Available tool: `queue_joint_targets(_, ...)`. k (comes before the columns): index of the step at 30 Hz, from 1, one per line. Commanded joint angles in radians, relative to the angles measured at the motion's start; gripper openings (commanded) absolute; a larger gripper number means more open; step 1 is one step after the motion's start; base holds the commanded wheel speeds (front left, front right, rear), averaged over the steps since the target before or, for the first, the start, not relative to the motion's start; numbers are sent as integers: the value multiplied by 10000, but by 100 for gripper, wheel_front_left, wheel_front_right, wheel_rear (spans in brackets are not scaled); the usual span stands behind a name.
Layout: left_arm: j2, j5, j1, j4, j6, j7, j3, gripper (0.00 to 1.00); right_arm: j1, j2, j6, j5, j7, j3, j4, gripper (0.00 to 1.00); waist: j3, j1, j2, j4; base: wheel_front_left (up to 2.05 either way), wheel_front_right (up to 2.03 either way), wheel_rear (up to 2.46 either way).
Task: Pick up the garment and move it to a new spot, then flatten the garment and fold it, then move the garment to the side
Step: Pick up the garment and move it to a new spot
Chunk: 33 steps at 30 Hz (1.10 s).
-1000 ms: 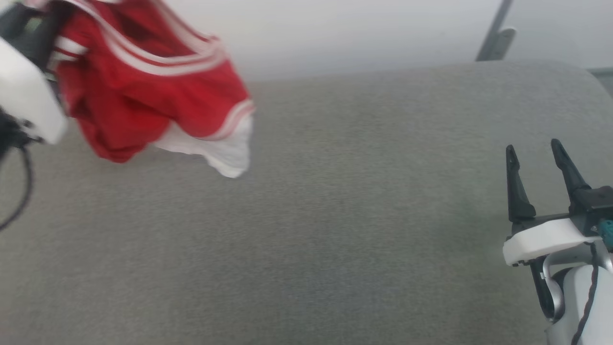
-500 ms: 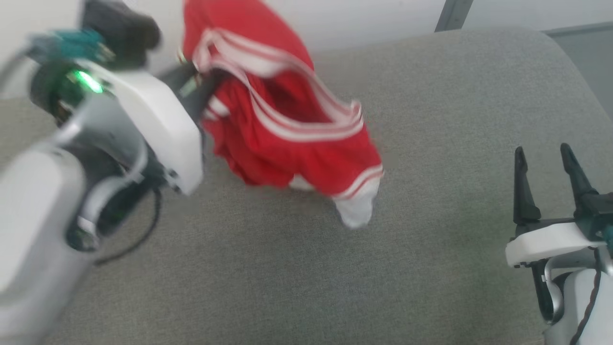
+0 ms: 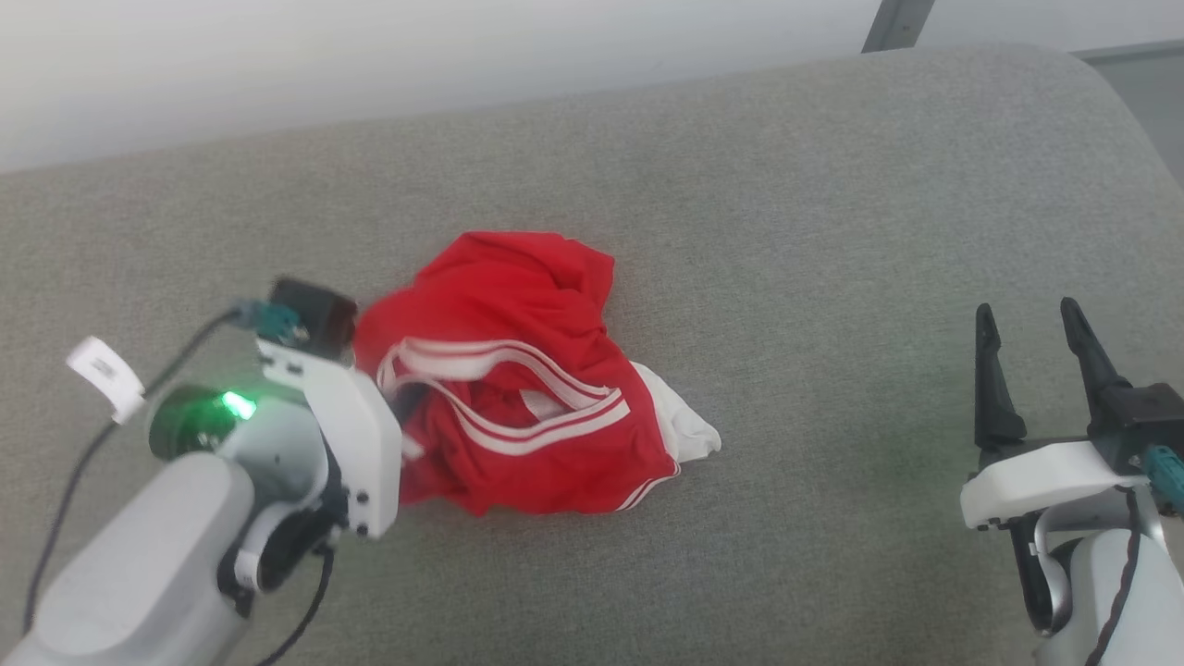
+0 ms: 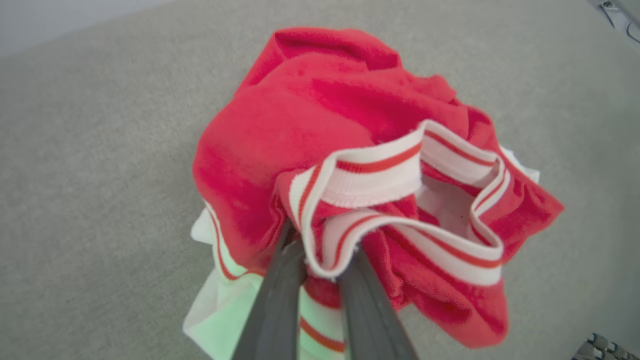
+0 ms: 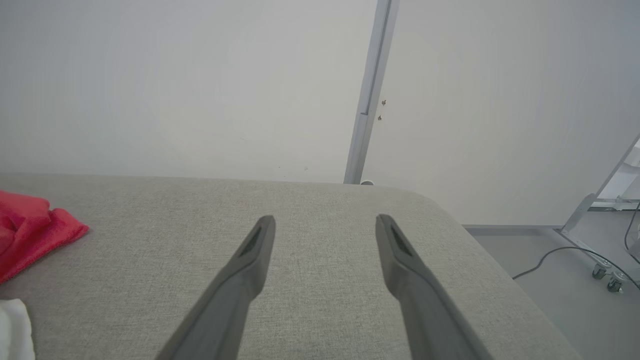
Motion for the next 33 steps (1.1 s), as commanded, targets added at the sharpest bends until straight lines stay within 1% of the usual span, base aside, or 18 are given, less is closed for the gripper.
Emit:
queue_joint_targets(1, -29, 10, 170, 465, -158, -129, -119, 0, -38, 42, -10, 32, -85, 52, 38, 100, -6, 0, 0, 48, 0, 0, 0)
queue_joint_targets(5, -393, -3, 323, 1860, -490, -374, -414, 0, -140, 44, -10, 36, -82, 123, 83, 100, -34, 0, 0, 125, 0, 0, 0)
queue_joint_targets(6, -393, -3, 323, 1860, -490, -374, -414, 0, -140, 44, -10, 36, -82, 123, 83, 100, -34, 0, 0, 125, 0, 0, 0)
queue_joint_targets(14, -1070, 343, -4, 4490, -1277, -833, -1052, 0, -183, 48, -10, -87, -82, 212, 68, 100, -186, 0, 0, 307, 0, 0, 0)
queue_joint_targets(15, -1169, 363, -60, 4751, -1391, -912, -1115, 13, -179, 48, -10, -91, -82, 216, 85, 100, -229, 0, 0, 332, 0, 0, 0)
queue_joint_targets(16, -1282, 358, -114, 4963, -1509, -1010, -1153, 35, -175, 47, -10, -91, -82, 214, 102, 100, -281, 0, 0, 357, 0, 0, 0)
queue_joint_targets(17, -1372, 370, -181, 5165, -1615, -1078, -1198, 69, -163, 47, -10, -106, -83, 218, 126, 100, -345, 0, 0, 379, 0, 0, 0)
queue_joint_targets(18, -1435, 418, -247, 5309, -1709, -1155, -1257, 91, -149, 45, -10, -125, -83, 224, 145, 100, -412, 0, 0, 402, 0, 0, 0)
queue_joint_targets(19, -1511, 387, -284, 5448, -1775, -1262, -1246, 100, -121, 39, -10, -147, -83, 230, 165, 100, -496, 0, 0, 434, 0, 0, 0)
queue_joint_targets(24, -1595, 311, -466, 5638, -2028, -1840, -1148, 100, 83, -71, -10, -156, -84, 296, 273, 100, -1005, 0, 0, 602, 0, 0, 0)
queue_joint_targets(28, -1418, 323, -325, 5331, -2137, -2457, -1017, 100, 279, -204, -10, -98, -84, 350, 335, 100, -1469, 0, 0, 764, 0, 0, 0)
queue_joint_targets(33, -942, 294, 159, 4591, -1934, -3503, -610, 100, 547, -288, -10, 19, -83, 419, 357, 100, -1964, 0, 0, 995, 0, 0, 0)
